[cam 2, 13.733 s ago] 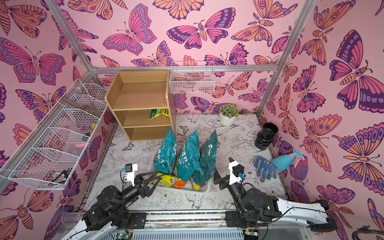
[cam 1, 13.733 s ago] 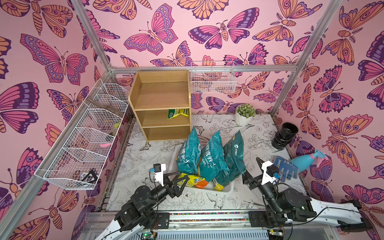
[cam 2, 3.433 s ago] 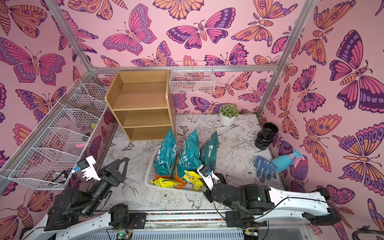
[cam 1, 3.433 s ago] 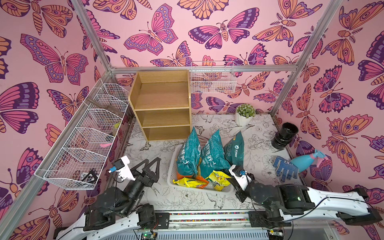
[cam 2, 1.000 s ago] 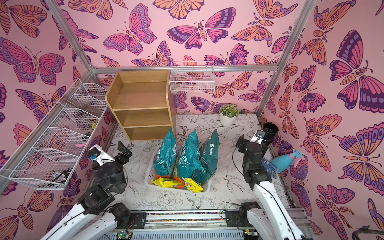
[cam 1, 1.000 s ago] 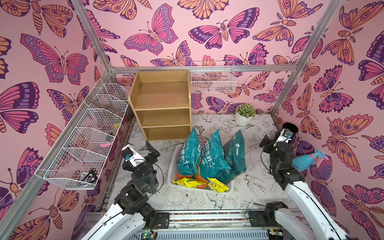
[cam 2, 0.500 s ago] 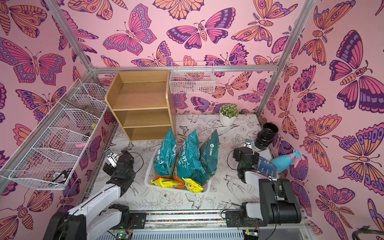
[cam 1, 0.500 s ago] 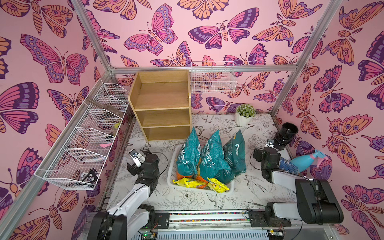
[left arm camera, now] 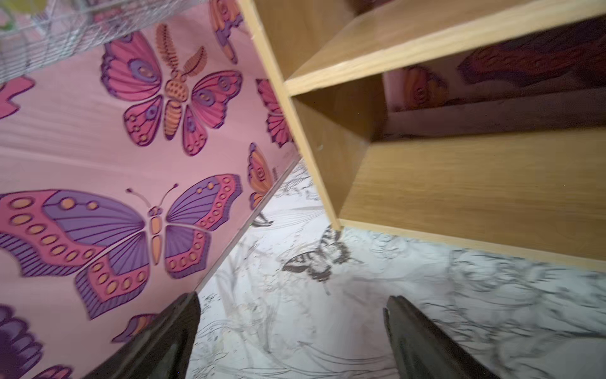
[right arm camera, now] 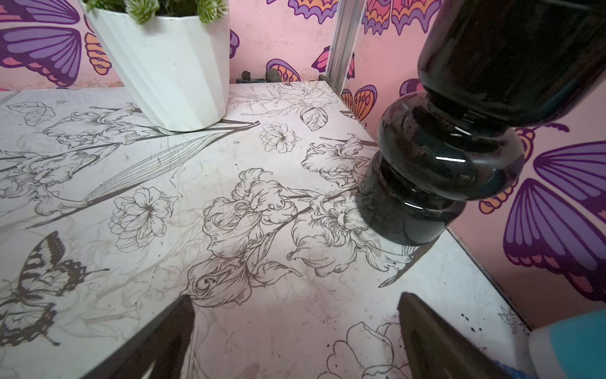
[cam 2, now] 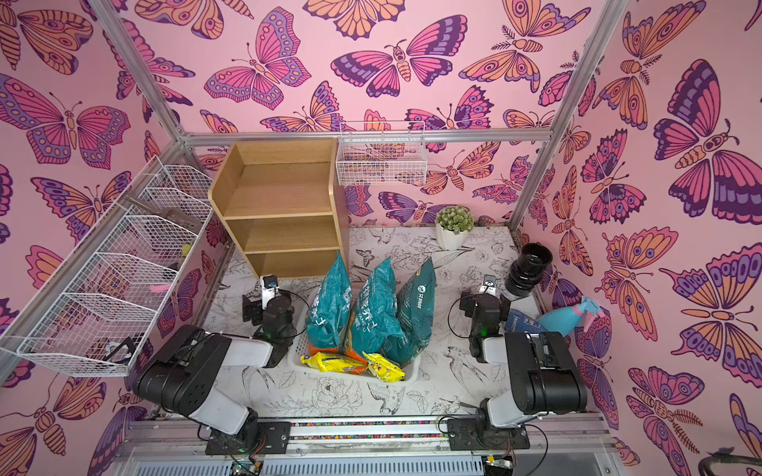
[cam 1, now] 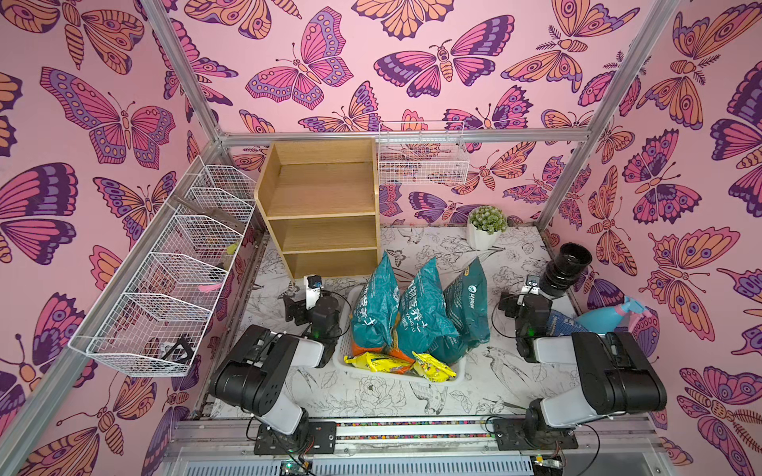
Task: Take down the fertilizer bag from the shelf
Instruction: Reset both arms
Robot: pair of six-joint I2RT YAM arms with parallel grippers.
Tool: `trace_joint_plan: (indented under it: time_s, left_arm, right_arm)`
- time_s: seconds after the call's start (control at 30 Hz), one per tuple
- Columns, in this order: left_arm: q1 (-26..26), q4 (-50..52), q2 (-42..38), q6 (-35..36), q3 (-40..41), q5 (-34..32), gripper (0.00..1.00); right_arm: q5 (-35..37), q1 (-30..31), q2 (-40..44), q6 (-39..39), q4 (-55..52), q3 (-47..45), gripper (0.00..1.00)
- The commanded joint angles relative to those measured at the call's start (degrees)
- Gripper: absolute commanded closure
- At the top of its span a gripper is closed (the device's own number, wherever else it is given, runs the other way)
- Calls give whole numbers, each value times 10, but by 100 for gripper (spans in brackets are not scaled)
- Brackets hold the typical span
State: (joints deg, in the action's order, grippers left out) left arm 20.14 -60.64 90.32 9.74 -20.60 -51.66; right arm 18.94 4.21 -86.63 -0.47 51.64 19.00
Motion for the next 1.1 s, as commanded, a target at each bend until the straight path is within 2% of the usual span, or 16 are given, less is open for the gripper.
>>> trace_joint_plan:
  time_s: [0.0,0.07,0.13,0.23,0.53,0.63,0.7,0.77,0.8,0.83,0.87,0.9,0.97,1.07]
  left_arm:
    - [-10,-44,8,6,23,37,6]
    - [-30,-52,18,-22,-1,11,6]
    - [-50,-36,-5,-59,12,36,6]
    - [-67,-54,-17,-78,47,73,7]
    - [-101,51,-34,-102,4,147,7]
    - [-106,19,-40,-96,34,196,8]
    - [-134,10,-39,-121,54,262,9]
    - [-151,-13,5,-118,35,276,12]
    - [-158,17,-4,-130,30,285,12]
    - [-160,64,-22,-135,23,287,11]
    - [-160,78,-28,-136,23,289,6]
    - [-161,53,-22,-135,23,287,0]
    - [-159,21,-13,-132,32,285,0]
    - [-160,26,-13,-134,30,286,0]
  right_arm:
    - [-12,-6,4,-3,0,12,1]
    - [-14,-7,6,-2,-8,13,1]
    - [-15,-7,6,-2,-6,13,1]
    - [-15,-8,6,-2,-6,13,1]
    - [-16,-8,6,-1,-8,15,1]
    - [-16,-8,6,-1,-7,14,1]
    - [-16,-8,6,-1,-7,14,1]
    - [-16,-8,6,-1,-8,15,1]
    - [-16,-8,6,-1,-7,15,1]
    - [-18,-9,6,0,-10,16,1]
    - [-22,-11,5,0,-13,17,1]
    - [-31,-14,6,1,-19,20,1]
    - [-45,-21,6,4,-28,24,1]
    - [-46,-21,6,2,-26,23,1]
